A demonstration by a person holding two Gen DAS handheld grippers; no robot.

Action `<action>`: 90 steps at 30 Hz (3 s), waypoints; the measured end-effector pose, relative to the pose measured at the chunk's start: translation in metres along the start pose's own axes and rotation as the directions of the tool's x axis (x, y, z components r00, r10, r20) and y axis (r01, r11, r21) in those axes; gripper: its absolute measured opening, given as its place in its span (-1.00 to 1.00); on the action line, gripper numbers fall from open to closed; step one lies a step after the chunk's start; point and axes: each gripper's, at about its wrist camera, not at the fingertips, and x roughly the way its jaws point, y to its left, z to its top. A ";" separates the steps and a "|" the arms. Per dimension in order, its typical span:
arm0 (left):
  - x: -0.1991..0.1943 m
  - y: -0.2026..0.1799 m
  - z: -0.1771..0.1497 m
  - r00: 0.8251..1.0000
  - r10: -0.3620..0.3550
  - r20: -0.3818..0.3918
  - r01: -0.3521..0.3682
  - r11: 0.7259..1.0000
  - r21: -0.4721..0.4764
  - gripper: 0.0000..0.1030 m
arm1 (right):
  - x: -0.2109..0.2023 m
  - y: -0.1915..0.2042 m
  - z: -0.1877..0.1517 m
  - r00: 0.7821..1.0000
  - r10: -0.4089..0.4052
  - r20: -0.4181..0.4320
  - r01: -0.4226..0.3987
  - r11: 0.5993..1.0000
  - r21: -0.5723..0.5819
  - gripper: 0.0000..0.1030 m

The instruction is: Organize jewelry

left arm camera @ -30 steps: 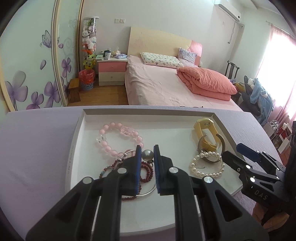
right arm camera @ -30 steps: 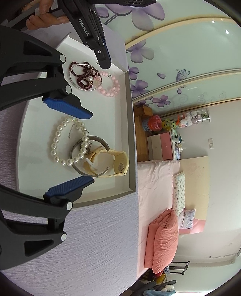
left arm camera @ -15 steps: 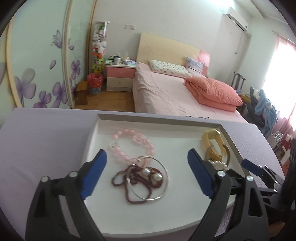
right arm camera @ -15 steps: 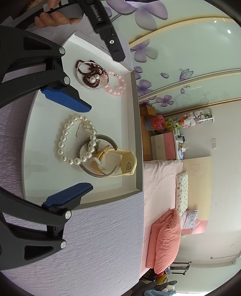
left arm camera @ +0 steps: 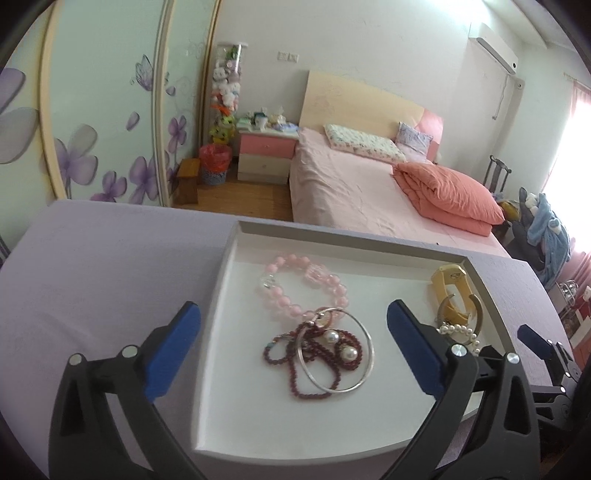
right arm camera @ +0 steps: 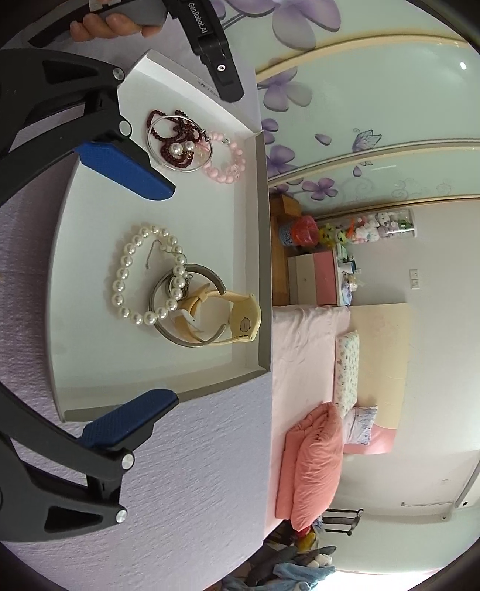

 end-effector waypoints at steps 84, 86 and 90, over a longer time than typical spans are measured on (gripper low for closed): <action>-0.141 0.005 -0.104 0.980 -0.077 0.183 0.057 0.992 0.110 0.96 | -0.110 0.046 -0.062 0.991 0.038 0.125 -0.039 0.999 0.009 0.97; -0.141 0.005 -0.104 0.980 -0.076 0.183 0.057 0.992 0.111 0.96 | -0.111 0.047 -0.062 0.991 0.039 0.125 -0.040 0.999 0.009 0.97; -0.139 0.004 -0.105 0.981 -0.077 0.178 0.058 0.992 0.112 0.96 | -0.111 0.047 -0.062 0.991 0.039 0.125 -0.040 0.999 0.010 0.97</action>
